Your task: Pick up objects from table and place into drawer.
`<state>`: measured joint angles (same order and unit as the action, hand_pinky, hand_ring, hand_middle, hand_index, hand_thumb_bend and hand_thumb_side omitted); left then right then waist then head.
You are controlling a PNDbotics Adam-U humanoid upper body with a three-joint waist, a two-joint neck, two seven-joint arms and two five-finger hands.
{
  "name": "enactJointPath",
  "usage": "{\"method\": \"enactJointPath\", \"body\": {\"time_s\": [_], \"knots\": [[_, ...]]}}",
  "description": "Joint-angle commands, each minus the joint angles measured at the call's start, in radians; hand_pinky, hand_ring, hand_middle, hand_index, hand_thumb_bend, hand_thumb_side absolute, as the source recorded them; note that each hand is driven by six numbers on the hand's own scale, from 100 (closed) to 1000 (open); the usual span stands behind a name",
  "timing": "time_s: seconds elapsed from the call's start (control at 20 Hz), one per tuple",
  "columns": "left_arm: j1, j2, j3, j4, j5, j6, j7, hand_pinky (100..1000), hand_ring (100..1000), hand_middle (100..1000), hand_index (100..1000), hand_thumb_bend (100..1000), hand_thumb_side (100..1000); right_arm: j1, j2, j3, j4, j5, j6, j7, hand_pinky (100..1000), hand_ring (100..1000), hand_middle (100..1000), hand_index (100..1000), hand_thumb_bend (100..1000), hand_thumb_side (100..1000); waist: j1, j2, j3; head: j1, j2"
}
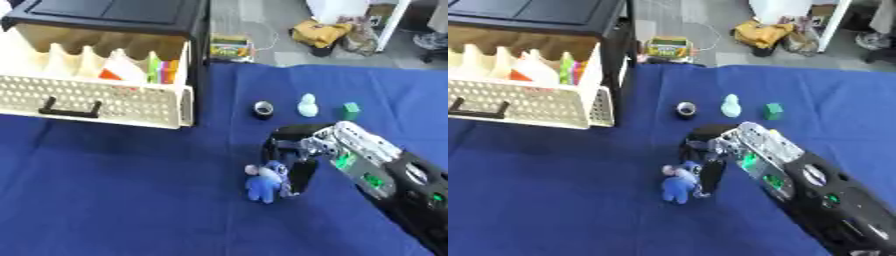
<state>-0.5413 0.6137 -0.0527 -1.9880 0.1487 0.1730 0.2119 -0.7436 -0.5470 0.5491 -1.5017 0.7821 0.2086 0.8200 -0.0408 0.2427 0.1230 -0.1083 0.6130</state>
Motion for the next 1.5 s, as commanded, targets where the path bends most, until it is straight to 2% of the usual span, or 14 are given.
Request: {"method": "enactJointPath", "body": {"time_s": [0.05,0.3,0.4,0.55,0.75,1.2,1.25,1.3,1.5], "knots": [[-0.005,0.012,0.009,-0.012,0.006,-0.001,-0.002,370,100,248,812,100,1000,-0.018,-0.009,-0.006,-0.005,-0.003,0.008,-0.013,428,662,618,709,482,209,0.003,-0.013,0.000,0.000,-0.011],[-0.005,0.011,0.012,-0.012,0.008,-0.005,0.000,369,100,249,810,100,1000,-0.015,-0.006,-0.009,0.013,0.002,0.020,-0.032,416,632,567,657,412,147,0.003,-0.012,0.003,0.000,-0.013],[-0.003,0.010,0.012,-0.012,0.009,-0.005,0.000,369,100,248,809,100,1000,-0.015,-0.004,-0.010,0.021,0.003,0.025,-0.043,413,623,552,639,350,140,0.003,-0.012,0.004,-0.001,-0.014],[0.000,0.009,0.013,-0.012,0.010,-0.005,0.000,368,100,243,809,100,1000,-0.016,-0.001,-0.013,0.030,-0.003,0.037,-0.060,402,609,530,615,187,140,0.002,-0.012,0.004,-0.001,-0.015],[0.002,0.008,0.014,-0.012,0.011,-0.006,0.000,368,100,241,807,100,1000,-0.017,-0.002,-0.018,0.029,-0.016,0.049,-0.078,398,601,517,606,100,129,0.001,-0.013,0.004,0.000,-0.017],[0.007,0.007,0.020,-0.012,0.017,-0.006,0.005,366,100,239,806,100,1000,-0.025,-0.008,-0.038,-0.007,-0.045,0.087,-0.117,379,571,482,574,100,100,0.002,-0.018,0.003,0.001,-0.022],[0.007,0.007,0.021,-0.012,0.018,-0.006,0.006,365,100,239,806,100,1000,-0.026,-0.010,-0.041,-0.017,-0.049,0.094,-0.125,377,566,479,572,100,140,0.002,-0.019,0.003,0.002,-0.022],[0.007,0.007,0.021,-0.012,0.018,-0.006,0.007,365,100,239,805,100,1000,-0.028,-0.014,-0.044,-0.029,-0.051,0.098,-0.131,374,562,475,569,100,100,0.002,-0.019,0.002,0.003,-0.022],[0.008,0.009,0.022,-0.012,0.019,-0.007,0.008,364,100,239,805,100,1000,-0.040,-0.037,-0.068,-0.106,-0.078,0.126,-0.159,363,537,454,555,100,106,0.001,-0.023,-0.002,0.009,-0.022]]}}
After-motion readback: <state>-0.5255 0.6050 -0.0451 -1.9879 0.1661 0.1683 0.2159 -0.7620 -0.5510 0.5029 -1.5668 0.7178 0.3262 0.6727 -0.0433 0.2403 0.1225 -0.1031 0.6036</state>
